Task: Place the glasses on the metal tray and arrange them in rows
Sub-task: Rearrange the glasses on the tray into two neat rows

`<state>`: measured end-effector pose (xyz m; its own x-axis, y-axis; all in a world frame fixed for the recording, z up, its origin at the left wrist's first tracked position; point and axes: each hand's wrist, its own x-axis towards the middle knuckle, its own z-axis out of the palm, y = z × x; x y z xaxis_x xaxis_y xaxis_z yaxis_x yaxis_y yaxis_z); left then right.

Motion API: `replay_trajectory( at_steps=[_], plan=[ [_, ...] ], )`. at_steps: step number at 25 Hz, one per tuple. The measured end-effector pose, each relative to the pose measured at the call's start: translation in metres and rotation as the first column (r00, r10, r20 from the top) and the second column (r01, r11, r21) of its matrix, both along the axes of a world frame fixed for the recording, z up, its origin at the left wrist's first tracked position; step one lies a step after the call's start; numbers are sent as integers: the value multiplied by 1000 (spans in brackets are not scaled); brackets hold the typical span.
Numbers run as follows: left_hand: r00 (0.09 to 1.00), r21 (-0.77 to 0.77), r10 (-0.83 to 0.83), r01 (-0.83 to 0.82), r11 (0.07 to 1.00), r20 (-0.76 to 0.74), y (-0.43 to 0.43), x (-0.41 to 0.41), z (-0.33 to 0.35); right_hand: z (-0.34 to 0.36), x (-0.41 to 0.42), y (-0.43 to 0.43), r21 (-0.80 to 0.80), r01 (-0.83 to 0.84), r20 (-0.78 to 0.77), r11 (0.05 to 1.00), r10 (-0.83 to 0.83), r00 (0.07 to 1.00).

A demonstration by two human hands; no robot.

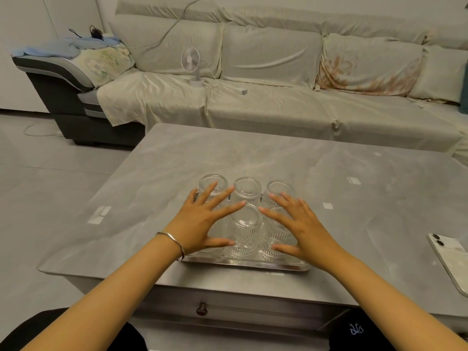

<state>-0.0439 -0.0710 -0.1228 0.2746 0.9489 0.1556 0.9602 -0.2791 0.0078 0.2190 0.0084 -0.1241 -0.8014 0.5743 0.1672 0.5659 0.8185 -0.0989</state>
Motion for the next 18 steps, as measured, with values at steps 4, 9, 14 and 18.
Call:
replay_trajectory(
  at_steps=[4, 9, 14, 18],
  plan=[
    [991, -79, 46, -56, 995, -125, 8, 3, -11, -3, -3, -3, -21, 2, 61, 1000, 0, 998],
    [985, -64, 85, -95, 993, -149, 13, 7, -12, -6, -4, -1, -16, 3, 57, 1000, -2, 998],
    [986, -59, 104, -113, 992, -131, 14, 9, -14, -7, -4, -1, -5, 2, 11, 1000, -2, 1000],
    [993, -51, 96, -100, 994, -64, 9, 8, -9, -3, -5, -6, -46, 5, -19, 999, -6, 1000]
  ],
)
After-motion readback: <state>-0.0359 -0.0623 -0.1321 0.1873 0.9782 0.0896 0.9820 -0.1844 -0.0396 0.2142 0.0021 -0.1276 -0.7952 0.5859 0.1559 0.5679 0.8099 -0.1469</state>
